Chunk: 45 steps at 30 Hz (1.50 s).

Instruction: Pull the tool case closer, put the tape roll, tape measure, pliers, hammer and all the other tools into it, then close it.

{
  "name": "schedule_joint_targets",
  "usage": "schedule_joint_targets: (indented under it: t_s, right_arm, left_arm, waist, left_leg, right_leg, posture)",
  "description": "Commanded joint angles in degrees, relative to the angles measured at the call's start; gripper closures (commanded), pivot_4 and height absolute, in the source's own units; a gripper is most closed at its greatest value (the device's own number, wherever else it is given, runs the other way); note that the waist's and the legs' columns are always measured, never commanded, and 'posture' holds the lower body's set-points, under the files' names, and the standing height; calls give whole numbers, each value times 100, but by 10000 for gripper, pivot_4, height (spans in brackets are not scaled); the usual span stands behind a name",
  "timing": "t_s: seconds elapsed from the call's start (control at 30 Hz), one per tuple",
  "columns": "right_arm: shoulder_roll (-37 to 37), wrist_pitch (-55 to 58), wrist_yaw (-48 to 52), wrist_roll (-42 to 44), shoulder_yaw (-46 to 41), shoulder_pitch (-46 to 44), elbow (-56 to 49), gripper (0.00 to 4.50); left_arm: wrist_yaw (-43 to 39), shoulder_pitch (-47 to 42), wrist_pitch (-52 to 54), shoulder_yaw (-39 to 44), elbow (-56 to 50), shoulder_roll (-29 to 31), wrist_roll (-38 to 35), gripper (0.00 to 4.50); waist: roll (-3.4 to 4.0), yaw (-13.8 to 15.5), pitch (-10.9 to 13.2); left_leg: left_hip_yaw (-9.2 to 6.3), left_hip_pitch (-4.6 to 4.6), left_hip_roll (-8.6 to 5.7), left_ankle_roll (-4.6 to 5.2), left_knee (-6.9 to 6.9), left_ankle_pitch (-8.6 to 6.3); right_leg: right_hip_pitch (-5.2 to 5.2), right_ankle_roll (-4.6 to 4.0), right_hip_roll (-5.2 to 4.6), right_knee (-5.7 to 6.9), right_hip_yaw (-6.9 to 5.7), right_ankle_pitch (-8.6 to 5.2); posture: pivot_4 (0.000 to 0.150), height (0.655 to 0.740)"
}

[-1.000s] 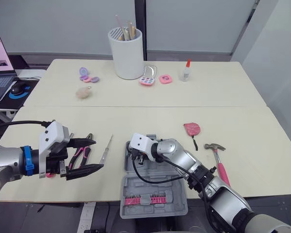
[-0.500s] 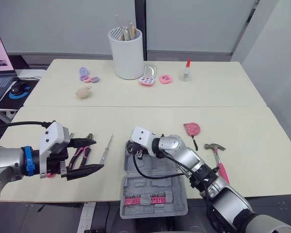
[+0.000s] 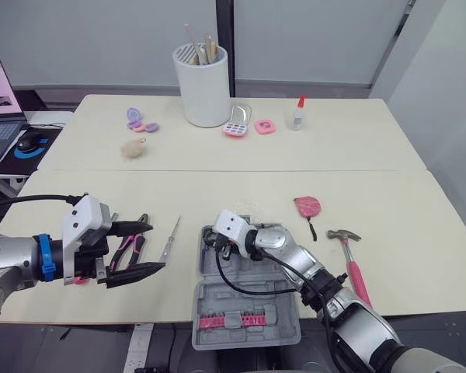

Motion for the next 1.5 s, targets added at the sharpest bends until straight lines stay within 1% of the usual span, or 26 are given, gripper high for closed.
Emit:
schedule_joint_targets:
  t_s: [0.03,0.2,0.37,0.5,0.57,0.63,0.7,0.77,0.8,0.87,0.9,0.97,1.03,1.07,1.13,1.23,1.3,1.4,1.47,1.5]
  right_arm:
    - [121,97,-138,-77,-45,-43,241,31359]
    - [163,170,-323,-96,-151,-110,430,31359]
    - [106,49,-93,-3,-166,-23,194,31359]
    - [-125,-239,419,252,-228,83,-569,31359]
    - [-345,-64,715,452,-363,104,-1079,31359]
    - [-736,330,1137,829,-607,169,-1863,31359]
    - [-1204,760,1523,1245,-903,266,-2638,27754]
    - [-1903,1183,2043,1820,-1344,442,-3413,24295]
    - [-2284,1263,2310,2025,-1527,552,-3688,21675]
    - [-3021,1403,2669,2315,-1961,765,-3974,17204]
    - [-3360,1478,2778,2447,-2209,872,-4009,14235]
    - [-3949,1441,2936,2547,-2596,1070,-3921,9332]
    - [-4450,1406,3059,2650,-2999,1261,-3731,2330]
    - [-4672,1375,3085,2687,-3215,1349,-3612,372]
    - [-5204,1282,3168,2700,-3746,1584,-3234,372]
    - [-5721,1124,3212,2714,-4355,1839,-2578,372]
    - [-5861,963,3222,2725,-4537,1916,-2214,372]
    - [-5964,498,3187,2570,-4678,1973,-1503,372]
    - [-5979,327,3171,2550,-4694,1890,-1125,372]
    - [-5995,239,3185,2529,-4665,1827,-959,372]
  left_arm:
    - [-33,-20,-67,6,-101,22,5,0]
    - [-4,-14,-63,-18,-129,8,19,0]
    - [9,32,-48,3,-169,-16,2,0]
    - [61,-37,-99,74,19,-95,1,0]
    - [46,-27,-180,119,189,-129,76,0]
    - [13,-39,-210,252,449,-134,97,0]
    - [-26,-94,-220,400,749,-82,86,0]
    - [-61,-181,-235,572,1125,4,99,0]
    - [-96,-222,-251,642,1313,52,118,0]
    - [-148,-330,-294,815,1776,142,154,0]
    - [-190,-363,-335,896,2045,203,196,0]
    - [-315,-343,-530,1027,2512,319,359,0]
    - [-442,-340,-693,1159,2989,452,494,0]
    - [-505,-356,-764,1242,3269,534,547,0]
    - [-684,-357,-919,1454,4014,754,676,0]
    - [-908,-343,-1282,1569,5073,1045,927,0]
    - [-998,-430,-1492,1527,5574,1160,1034,0]
    - [-1122,-730,-1941,1417,6660,1333,1209,0]
    - [-1166,-876,-2175,1312,7058,1346,1310,0]
    - [-1164,-895,-2195,1267,7031,1295,1326,0]
  waist:
    - [-3,-17,-2]
    - [-3,-52,-2]
    - [-4,-87,-3]
    - [-3,-80,-2]
    - [-5,-85,-1]
    - [-4,-84,1]
    - [-3,-78,2]
    - [-4,-47,1]
    - [-7,-18,-1]
    - [-6,31,1]
    - [-7,36,1]
    - [-7,36,2]
    - [-4,25,4]
    - [-3,13,5]
    - [-3,-1,5]
    - [-2,5,6]
    - [-2,5,6]
    - [-4,3,5]
    - [-3,2,5]
    - [-3,3,5]
  left_leg:
    - [0,2,1,0,0,0]
    - [-1,7,3,0,-1,0]
    - [-1,7,2,0,-1,0]
    - [-1,3,-3,-1,0,0]
    - [0,1,-4,-1,0,0]
    - [-1,0,-2,-1,0,0]
    - [-3,-1,1,-1,-1,0]
    - [-3,-2,0,0,0,0]
    - [-4,-5,-3,0,0,0]
    - [-4,-6,-4,1,0,-1]
    - [-2,-7,-8,1,-2,-1]
    - [-1,-6,-8,2,-3,-2]
    - [3,-6,-7,2,-4,-2]
    - [6,-5,-6,2,-4,-2]
    - [13,-5,-3,2,-6,-2]
    - [20,-4,-3,3,-9,-2]
    - [28,-1,-4,4,-10,-3]
    - [36,8,0,5,-12,-3]
    - [45,11,1,5,-11,-3]
    - [50,11,0,5,-11,-3]
  right_leg:
    - [2,0,0,0,0,0]
    - [3,-2,1,7,-1,1]
    - [4,-2,0,8,-1,1]
    - [3,-2,-3,7,-1,1]
    - [2,-2,-5,7,0,1]
    - [0,-2,-4,7,-2,1]
    - [0,-2,-2,7,-5,1]
    - [0,-2,-3,7,-6,1]
    - [0,-1,-5,5,-8,1]
    - [2,-1,-8,-5,-10,1]
    - [2,-1,-12,-8,-10,0]
    - [1,-1,-13,-11,-11,0]
    - [-3,-3,-12,-10,-7,0]
    - [-3,-3,-12,-10,-5,-1]
    - [-7,-4,-9,-10,-1,-1]
    - [-13,-5,-10,-11,1,-2]
    - [-13,-6,-13,-11,3,-2]
    - [-10,-5,-19,-11,2,-3]
    - [-11,-4,-20,-10,3,-3]
    - [-12,-4,-23,-9,3,-3]
  posture:
    - [1500,7400]
    - [1500,7400]
    - [1500,7400]
    - [1500,7400]
    - [1500,7400]
    - [1500,7400]
    - [1500,7400]
    - [1500,7400]
    - [1500,7400]
    - [1500,7400]
    - [1500,7400]
    - [1500,7400]
    - [1500,7400]
    - [1500,7400]
    - [1500,7400]
    - [1500,7400]
    - [1500,7400]
    - [1500,7400]
    - [1500,7400]
    - [1500,7400]
